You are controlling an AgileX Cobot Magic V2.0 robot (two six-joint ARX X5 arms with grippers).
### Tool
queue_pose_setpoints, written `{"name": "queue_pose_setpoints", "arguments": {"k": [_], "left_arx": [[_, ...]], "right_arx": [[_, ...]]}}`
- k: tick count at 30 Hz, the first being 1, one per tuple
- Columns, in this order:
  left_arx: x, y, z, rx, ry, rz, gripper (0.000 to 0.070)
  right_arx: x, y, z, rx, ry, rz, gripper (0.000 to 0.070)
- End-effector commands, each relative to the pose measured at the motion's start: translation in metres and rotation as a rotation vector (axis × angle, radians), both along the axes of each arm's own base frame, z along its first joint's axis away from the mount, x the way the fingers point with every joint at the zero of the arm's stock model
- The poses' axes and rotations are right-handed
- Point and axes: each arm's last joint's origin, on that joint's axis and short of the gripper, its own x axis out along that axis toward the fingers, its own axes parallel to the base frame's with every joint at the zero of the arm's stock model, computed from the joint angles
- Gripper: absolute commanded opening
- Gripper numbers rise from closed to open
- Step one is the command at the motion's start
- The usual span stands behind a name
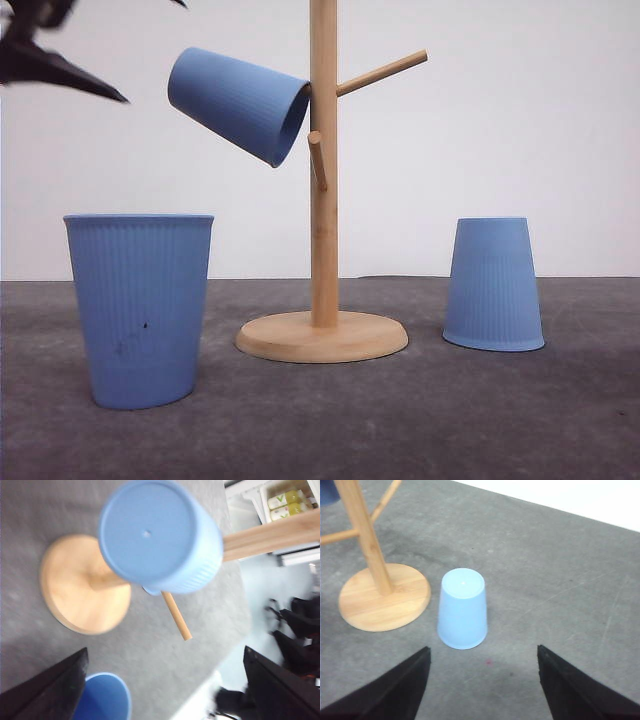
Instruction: Place three cups
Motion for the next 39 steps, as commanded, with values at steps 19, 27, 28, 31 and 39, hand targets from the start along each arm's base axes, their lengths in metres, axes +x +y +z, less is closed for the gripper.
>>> {"name": "queue_pose_setpoints", "arguments": {"k": [19, 27, 28, 31, 39], "left_arx": [[-0.111, 0.029, -0.045, 0.071, -0.253, 0.265, 0.0511], [-0.11, 0.029, -0.043, 0.064, -0.263, 0.271, 0.0511], [-0.11, 0.029, -0.043, 0.064, -0.263, 0.271, 0.0511], [-0.11, 0.029, -0.043, 0.064, -0.263, 0.272, 0.0511], [-0.11, 0.03, -0.043, 0.074, -0.262, 0.286, 0.0511]], "right_arx": [[0.089, 0.033, -0.034, 0.231, 0.447, 0.041, 0.0554], [0.158, 0.051, -0.047, 0.185, 0.419, 0.03, 0.0554], [0.165, 0.053, -0.05, 0.176, 0.418, 0.024, 0.0554], [0.186, 0.059, -0.061, 0.154, 0.401, 0.022, 0.0554], [0.209, 0.065, -0.091, 0.137, 0.432, 0.018, 0.0386]]}}
